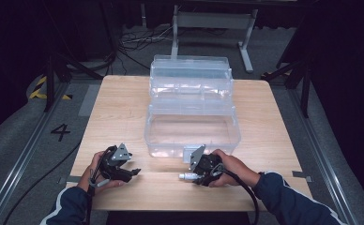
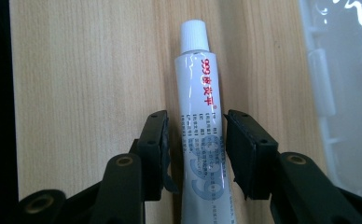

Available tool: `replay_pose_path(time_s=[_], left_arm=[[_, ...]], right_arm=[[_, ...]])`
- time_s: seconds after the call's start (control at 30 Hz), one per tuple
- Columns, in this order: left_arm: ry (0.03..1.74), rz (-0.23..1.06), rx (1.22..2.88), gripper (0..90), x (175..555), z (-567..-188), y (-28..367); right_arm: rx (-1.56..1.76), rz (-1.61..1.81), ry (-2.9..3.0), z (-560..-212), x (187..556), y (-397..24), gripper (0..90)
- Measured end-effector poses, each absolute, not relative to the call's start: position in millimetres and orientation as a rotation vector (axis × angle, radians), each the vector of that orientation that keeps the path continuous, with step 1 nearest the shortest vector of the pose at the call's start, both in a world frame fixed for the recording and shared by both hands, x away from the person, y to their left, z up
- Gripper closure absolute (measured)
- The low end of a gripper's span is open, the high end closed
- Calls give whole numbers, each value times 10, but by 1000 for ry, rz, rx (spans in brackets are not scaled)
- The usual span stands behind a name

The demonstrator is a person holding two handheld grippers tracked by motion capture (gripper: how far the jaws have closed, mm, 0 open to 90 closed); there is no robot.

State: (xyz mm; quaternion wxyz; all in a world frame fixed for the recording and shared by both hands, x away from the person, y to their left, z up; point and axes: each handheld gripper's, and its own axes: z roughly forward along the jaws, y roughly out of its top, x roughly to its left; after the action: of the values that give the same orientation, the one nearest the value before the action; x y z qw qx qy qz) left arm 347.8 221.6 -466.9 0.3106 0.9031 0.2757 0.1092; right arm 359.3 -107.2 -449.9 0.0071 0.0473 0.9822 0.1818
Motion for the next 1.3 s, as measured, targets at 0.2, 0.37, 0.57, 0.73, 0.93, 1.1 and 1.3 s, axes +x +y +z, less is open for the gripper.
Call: replay_pose_path(time_s=[0.2,0.37,0.57,0.73,0.93,1.1,1.3], left_arm=[[746,246,2380,314,3462,-4765,2262],[757,250,2318,286,3456,-4826,2300],[755,272,2269,234,3452,-4879,2305],[755,273,2269,234,3453,-4878,2305],[754,272,2268,234,3453,-4879,2304],[754,276,2270,232,3454,-4877,2306],[753,273,2271,232,3457,-4877,2306]], right_arm=[[134,519,3087,-4513,3589,-1011,599],[133,501,3100,-4511,3608,-983,616],[114,424,3125,-4489,3650,-954,697],[72,400,3138,-4484,3660,-963,705],[81,443,3137,-4489,3682,-1050,708],[109,470,3127,-4491,3683,-1126,709],[130,508,3131,-4450,3679,-1246,709]])
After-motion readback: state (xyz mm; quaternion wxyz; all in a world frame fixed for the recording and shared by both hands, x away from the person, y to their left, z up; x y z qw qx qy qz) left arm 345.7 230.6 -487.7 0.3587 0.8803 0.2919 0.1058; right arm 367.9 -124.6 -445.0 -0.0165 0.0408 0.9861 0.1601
